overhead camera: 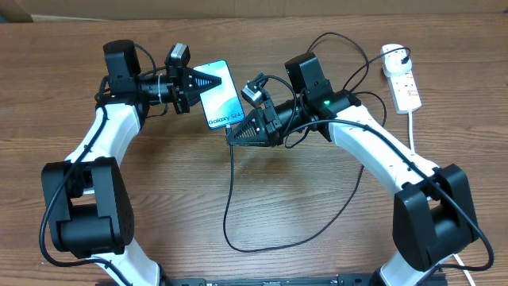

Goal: Plug charger to phone and switch on socket

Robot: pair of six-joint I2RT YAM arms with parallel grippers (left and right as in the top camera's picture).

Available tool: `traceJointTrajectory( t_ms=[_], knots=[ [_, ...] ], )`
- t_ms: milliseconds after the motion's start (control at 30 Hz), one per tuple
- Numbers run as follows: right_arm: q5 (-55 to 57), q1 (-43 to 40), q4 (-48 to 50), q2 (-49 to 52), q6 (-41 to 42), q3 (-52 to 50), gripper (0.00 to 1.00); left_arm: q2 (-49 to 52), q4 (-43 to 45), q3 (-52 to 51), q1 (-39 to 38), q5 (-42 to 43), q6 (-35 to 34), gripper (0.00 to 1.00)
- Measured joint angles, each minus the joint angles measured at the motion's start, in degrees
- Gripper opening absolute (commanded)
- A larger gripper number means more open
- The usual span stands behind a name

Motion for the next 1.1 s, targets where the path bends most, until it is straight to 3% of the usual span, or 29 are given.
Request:
traceJointTrajectory(
  t_ms=[533, 1100],
  knots=[
    [-0.46, -0.79, 0.28, 0.00, 0.68, 0.00, 0.04, 0.00, 0.00, 0.00, 0.02, -0.83, 0.04, 0.04],
    [-1.92, -0.79, 5.03, 0.02, 7.87, -0.42, 0.04, 0.00, 0.00, 0.33, 0.02, -0.85, 0.52, 0.04]
  ],
)
